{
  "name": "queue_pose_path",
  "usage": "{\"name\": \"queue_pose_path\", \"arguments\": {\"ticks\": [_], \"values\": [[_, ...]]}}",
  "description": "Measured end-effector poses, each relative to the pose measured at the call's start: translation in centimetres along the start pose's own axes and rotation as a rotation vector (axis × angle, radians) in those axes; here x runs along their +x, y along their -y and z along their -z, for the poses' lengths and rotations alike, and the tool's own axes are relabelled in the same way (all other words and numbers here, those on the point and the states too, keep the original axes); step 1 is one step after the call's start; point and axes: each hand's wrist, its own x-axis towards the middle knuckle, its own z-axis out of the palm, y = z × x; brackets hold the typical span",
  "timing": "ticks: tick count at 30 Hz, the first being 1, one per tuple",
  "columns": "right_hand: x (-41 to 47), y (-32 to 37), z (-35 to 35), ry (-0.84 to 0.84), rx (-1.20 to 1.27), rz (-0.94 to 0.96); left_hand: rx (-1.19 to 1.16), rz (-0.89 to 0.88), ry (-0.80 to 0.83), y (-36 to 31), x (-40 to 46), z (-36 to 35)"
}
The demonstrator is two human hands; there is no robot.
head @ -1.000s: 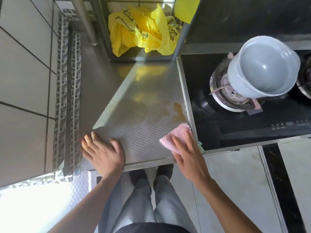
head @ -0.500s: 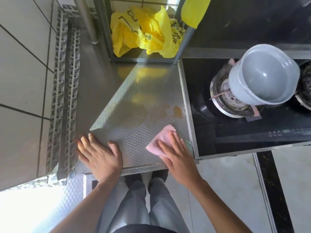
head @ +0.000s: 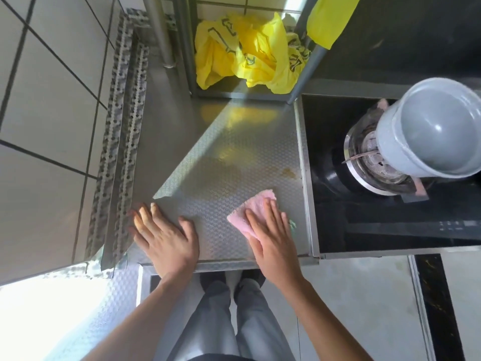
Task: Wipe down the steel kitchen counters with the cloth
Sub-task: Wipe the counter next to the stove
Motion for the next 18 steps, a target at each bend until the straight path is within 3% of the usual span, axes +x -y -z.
{"name": "queue_pose_path", "arguments": {"ticks": [3, 6, 12, 14, 18], "values": [[-1.9, -2.4, 0.9, 0.046, -0.143, 0.032, 0.005, -0.001, 0.01, 0.1, 0.0, 0.0], [0.7, -4.5, 2.7, 0.0, -0.218, -0.128, 0.006, -0.007, 0.022, 0.1, 0.0, 0.2], [10.8, -4.1, 4.1, -0.019, -0.065, -0.322, 0.019, -0.004, 0.045, -0.4, -0.1, 0.7], [12.7, -2.3, 3.4, -0.04, 0.009, -0.291, 0.019, -0.003, 0.052, -0.5, -0.1, 0.9], [10.1, 0.6, 1.6, -0.001, 0.021, -0.049, -0.029, 0.005, 0.073, -0.8, -0.1, 1.5]]}}
